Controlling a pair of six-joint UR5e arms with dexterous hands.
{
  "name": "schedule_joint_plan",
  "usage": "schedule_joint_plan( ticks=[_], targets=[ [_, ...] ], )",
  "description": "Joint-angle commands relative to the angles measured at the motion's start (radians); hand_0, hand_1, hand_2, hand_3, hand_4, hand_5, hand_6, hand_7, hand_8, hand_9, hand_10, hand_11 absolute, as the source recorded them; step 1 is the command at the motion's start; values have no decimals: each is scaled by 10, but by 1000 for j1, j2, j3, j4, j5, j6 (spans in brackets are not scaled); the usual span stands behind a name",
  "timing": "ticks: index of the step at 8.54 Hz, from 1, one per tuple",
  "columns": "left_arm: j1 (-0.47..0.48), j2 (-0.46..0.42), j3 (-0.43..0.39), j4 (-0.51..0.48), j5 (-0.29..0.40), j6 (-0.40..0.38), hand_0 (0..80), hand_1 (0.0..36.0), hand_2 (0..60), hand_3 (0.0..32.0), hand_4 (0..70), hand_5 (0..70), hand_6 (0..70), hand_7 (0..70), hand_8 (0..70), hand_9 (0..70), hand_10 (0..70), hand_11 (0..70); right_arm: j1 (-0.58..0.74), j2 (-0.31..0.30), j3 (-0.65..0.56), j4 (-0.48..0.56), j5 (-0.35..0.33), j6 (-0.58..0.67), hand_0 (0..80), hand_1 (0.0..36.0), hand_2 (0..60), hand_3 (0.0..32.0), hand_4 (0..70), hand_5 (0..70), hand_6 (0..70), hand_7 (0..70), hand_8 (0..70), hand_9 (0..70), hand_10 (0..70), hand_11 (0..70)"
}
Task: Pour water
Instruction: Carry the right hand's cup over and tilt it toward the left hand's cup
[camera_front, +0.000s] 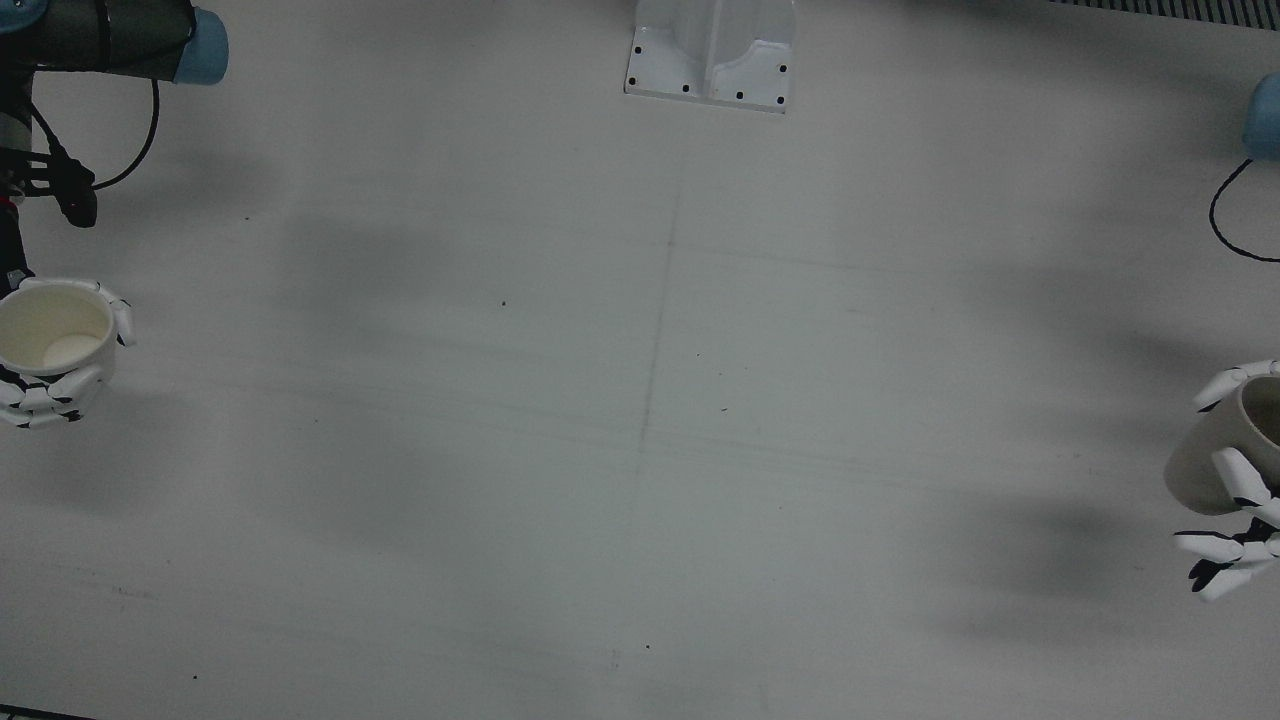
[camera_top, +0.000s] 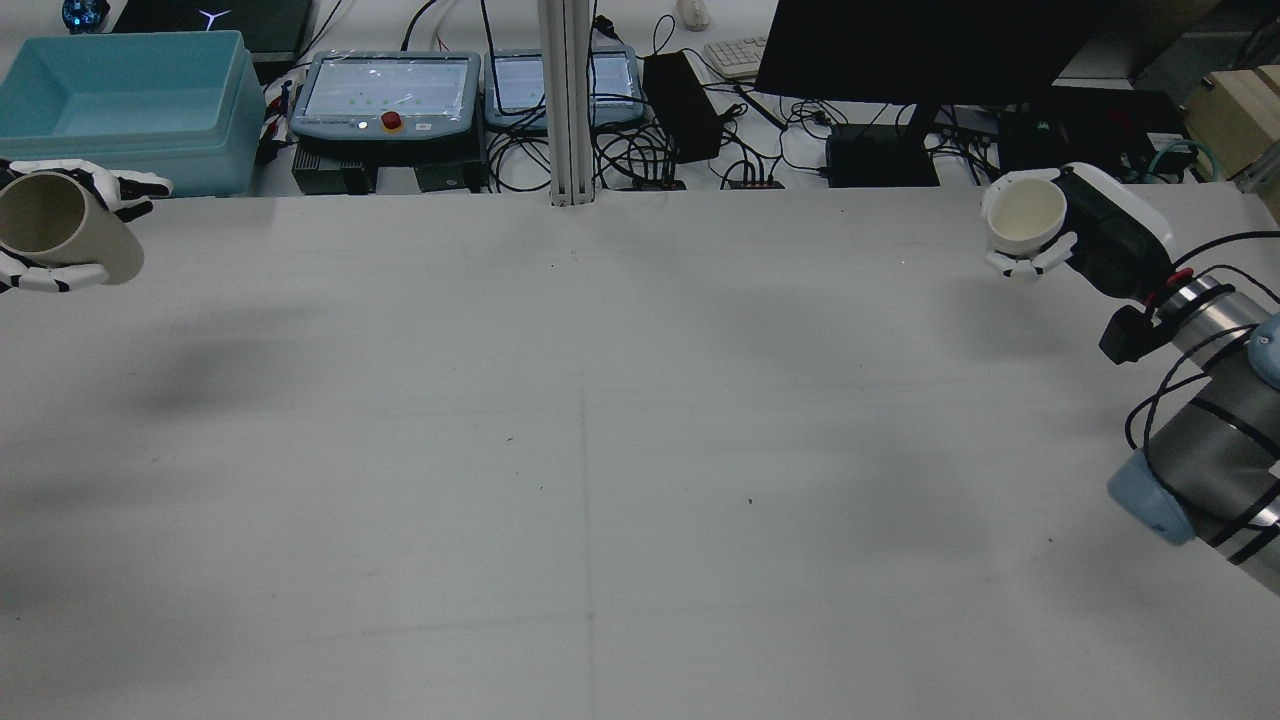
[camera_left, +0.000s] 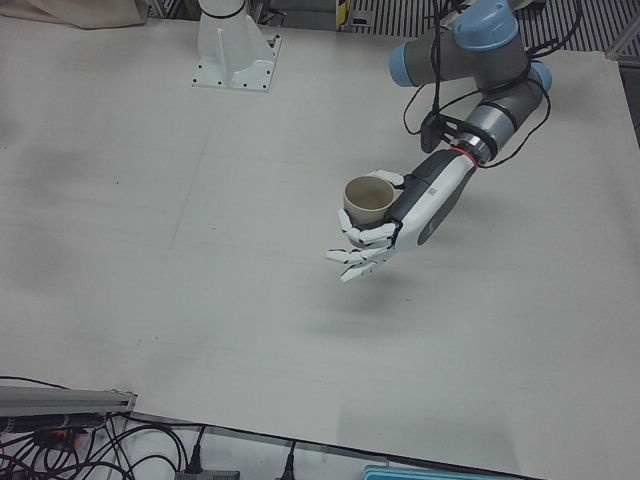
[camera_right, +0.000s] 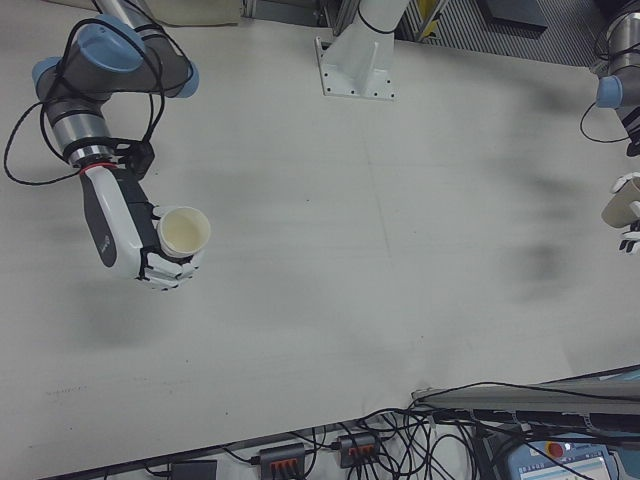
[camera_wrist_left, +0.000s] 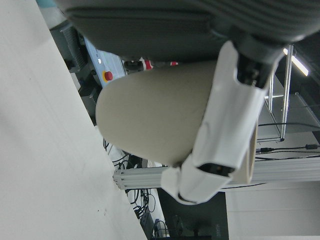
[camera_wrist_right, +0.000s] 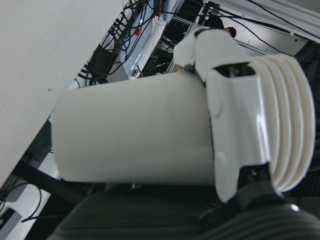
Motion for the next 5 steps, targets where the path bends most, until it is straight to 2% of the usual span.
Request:
schedule_joint_plan(
  ticks=[1,2,3,4,5],
  targets=[
    [183,-182,192,11,-48,47,800,360,600,0,587,700,240,237,113,101,52,115,18,292,92,-317,61,32,800,360,600,0,700,700,676,700,459,602,484,700],
    [267,-222,274,-6,-48,47,800,360,600,0,584,700,237,232,112,98,51,113,19,360,95,-358,61,29,800,360,600,0,700,700,699,700,468,613,496,700],
    [338,-226,340,-37,-48,43,800,360,600,0,604,700,249,234,114,96,49,110,18,444,96,-418,61,24,800,360,600,0,700,700,700,700,479,628,504,700],
    [358,-261,407,-54,-48,44,800,360,600,0,633,700,262,240,117,98,46,104,13,571,95,-485,56,-20,800,360,600,0,700,700,700,700,485,635,507,700],
    [369,-275,426,-52,-44,46,800,360,600,0,633,700,260,236,114,92,36,89,13,750,73,-571,52,-149,800,360,600,0,700,700,700,700,478,626,496,700]
  ],
)
